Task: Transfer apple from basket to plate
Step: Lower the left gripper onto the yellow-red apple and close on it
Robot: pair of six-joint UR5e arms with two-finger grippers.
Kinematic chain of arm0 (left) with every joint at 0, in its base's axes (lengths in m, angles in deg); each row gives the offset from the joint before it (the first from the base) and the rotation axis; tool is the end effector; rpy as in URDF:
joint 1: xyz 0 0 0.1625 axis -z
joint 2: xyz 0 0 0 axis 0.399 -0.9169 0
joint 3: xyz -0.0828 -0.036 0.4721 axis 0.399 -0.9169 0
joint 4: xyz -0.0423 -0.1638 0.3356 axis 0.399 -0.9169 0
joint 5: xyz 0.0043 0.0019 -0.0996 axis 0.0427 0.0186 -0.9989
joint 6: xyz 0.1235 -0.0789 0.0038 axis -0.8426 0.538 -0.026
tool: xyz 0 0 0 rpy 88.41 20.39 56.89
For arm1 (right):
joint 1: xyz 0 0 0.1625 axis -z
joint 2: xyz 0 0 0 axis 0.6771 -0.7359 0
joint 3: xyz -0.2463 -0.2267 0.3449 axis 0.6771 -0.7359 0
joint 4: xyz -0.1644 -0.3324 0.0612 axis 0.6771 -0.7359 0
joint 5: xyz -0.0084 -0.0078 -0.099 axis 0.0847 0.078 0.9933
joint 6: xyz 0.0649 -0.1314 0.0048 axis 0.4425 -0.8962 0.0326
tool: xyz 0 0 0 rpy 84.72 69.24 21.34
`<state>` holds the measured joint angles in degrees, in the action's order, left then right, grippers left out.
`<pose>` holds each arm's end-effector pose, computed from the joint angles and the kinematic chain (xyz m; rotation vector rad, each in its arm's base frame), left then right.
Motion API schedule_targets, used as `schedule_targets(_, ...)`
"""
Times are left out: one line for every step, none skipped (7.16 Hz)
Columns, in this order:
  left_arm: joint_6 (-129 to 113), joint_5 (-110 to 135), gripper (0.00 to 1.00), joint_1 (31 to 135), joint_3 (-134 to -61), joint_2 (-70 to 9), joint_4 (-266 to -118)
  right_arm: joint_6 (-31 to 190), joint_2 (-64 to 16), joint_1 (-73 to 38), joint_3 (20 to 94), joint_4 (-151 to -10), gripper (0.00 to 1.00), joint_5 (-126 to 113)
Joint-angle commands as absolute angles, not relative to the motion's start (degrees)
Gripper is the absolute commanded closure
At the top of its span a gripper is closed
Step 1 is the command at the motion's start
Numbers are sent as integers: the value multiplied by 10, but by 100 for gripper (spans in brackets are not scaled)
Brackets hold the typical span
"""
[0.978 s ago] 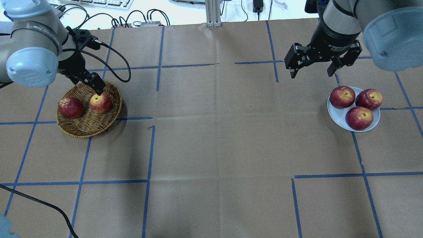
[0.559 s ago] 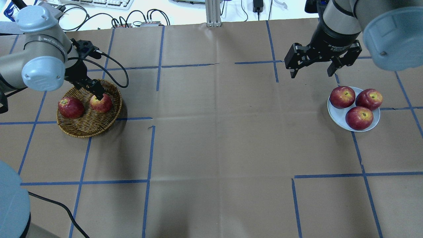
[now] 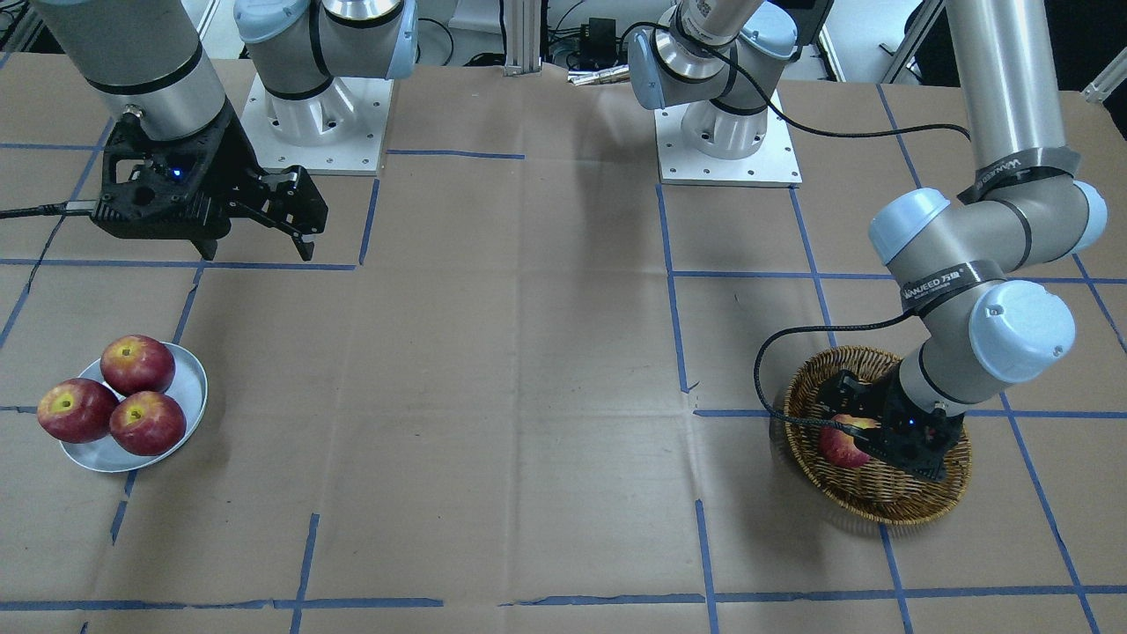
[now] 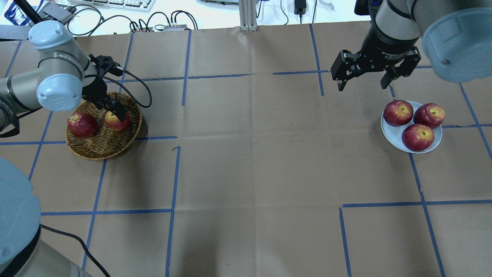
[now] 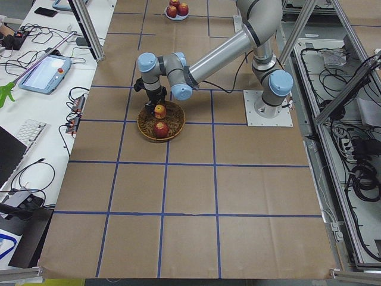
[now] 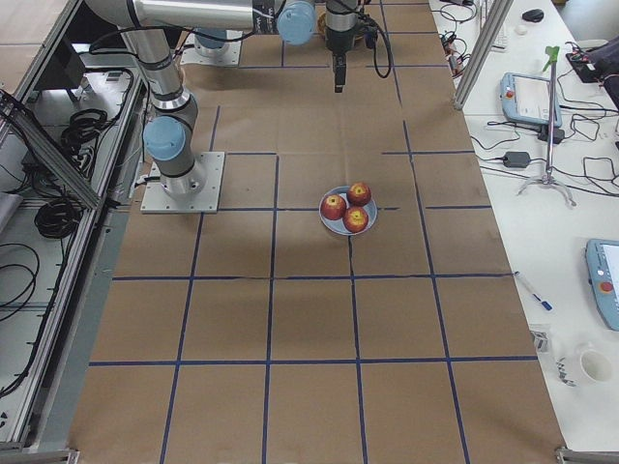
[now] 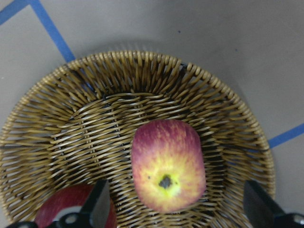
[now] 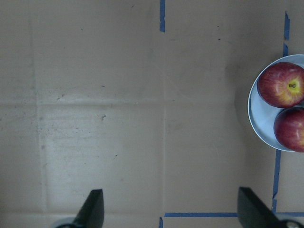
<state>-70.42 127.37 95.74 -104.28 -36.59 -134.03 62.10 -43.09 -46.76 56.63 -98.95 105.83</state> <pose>0.0633 -0.6050 0.2507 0.8077 3.0043 0.1012 0.1299 -0.4658 0.4785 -0.0073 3.1309 -0.0555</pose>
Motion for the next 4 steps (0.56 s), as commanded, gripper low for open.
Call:
schedule_targets(-712,1274,1,954,-1045,-379,-1335,621,-431,-468,566,-990,0,1058)
schedule_targets(-710,1273,2,954,-1049,-381,-1334,621,-431,-468,566,-990,0,1058)
schedule_targets(-709,1273,2,955,-1056,-382,-1333,621,-431,-468,566,-990,0,1058)
schedule_targets(-708,1274,2,954,-1058,-384,-1326,621,-431,-468,566,-990,0,1058)
